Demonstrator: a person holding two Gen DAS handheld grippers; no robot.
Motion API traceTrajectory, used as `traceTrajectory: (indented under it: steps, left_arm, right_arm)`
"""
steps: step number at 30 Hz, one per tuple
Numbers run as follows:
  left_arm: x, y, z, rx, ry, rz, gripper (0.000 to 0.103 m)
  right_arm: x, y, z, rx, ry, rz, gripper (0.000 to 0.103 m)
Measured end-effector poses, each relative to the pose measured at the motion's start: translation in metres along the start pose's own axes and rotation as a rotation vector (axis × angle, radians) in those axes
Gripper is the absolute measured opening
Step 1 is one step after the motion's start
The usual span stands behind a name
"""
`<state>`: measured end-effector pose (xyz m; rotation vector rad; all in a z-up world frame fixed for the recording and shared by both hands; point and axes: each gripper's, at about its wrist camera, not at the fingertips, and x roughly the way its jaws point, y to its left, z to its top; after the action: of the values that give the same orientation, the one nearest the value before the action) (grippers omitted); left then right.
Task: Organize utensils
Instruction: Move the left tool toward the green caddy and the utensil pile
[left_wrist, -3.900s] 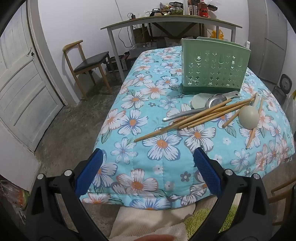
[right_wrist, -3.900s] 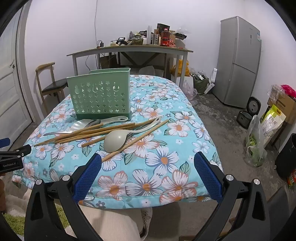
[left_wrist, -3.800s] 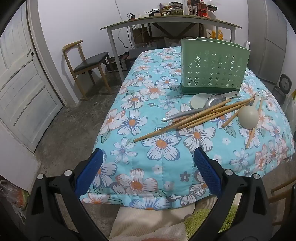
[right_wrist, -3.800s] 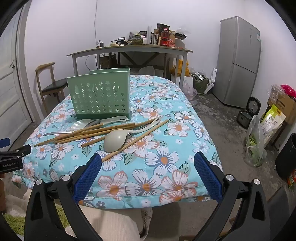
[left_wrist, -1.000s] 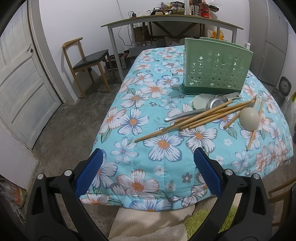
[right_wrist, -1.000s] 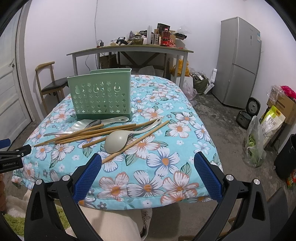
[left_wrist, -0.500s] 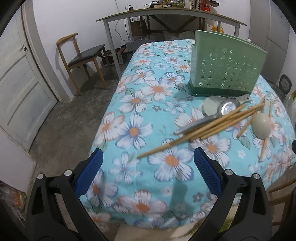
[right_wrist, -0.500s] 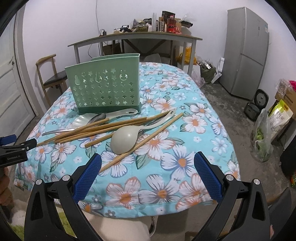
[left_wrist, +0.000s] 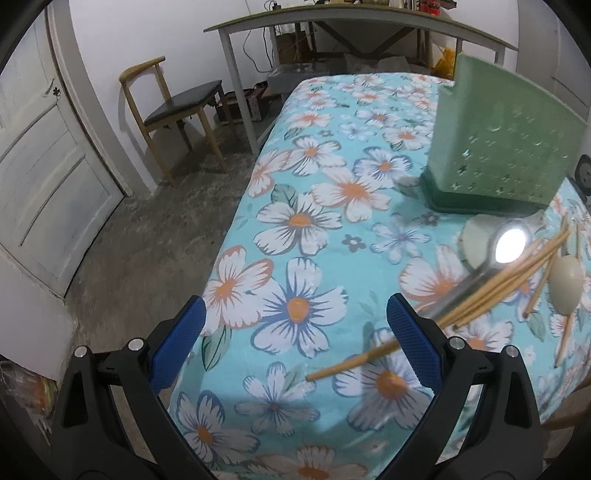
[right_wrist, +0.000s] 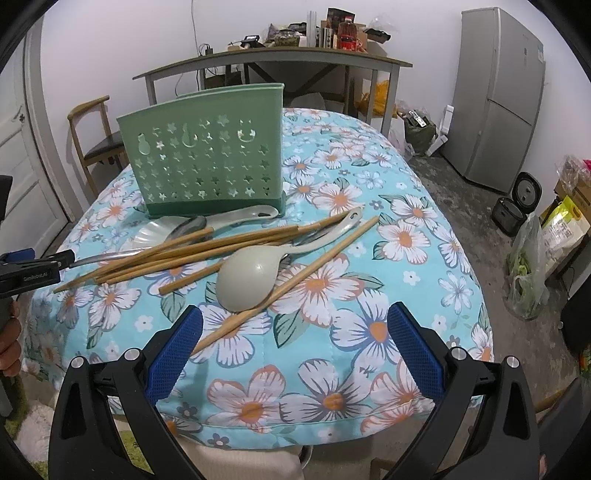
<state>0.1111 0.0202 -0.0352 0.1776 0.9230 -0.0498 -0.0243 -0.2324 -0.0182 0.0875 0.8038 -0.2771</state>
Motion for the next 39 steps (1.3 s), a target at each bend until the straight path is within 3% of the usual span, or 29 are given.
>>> traceTrajectory:
  steps: [7, 16, 28, 35, 39]
  left_arm:
    - [0.032, 0.006, 0.0, -0.021, 0.053, 0.001, 0.095]
    - [0.023, 0.007, 0.0, -0.008, 0.027, -0.006, 0.095]
    - [-0.027, 0.021, 0.016, -0.061, -0.117, -0.226, 0.095]
    - [-0.026, 0.012, 0.019, -0.083, -0.035, -0.397, 0.095]
    - [-0.023, -0.003, 0.015, -0.042, -0.044, -0.382, 0.095]
  right_arm:
    - [0.006, 0.004, -0.001, -0.027, 0.016, -0.009, 0.097]
    - [0.006, 0.001, -0.002, -0.018, 0.012, -0.01, 0.097]
    - [-0.004, -0.018, 0.002, 0.049, -0.08, 0.044, 0.097]
    - [-0.007, -0.008, 0.003, 0.051, -0.117, 0.106, 0.097]
    - [-0.001, 0.0, 0.003, 0.038, -0.107, 0.133, 0.097]
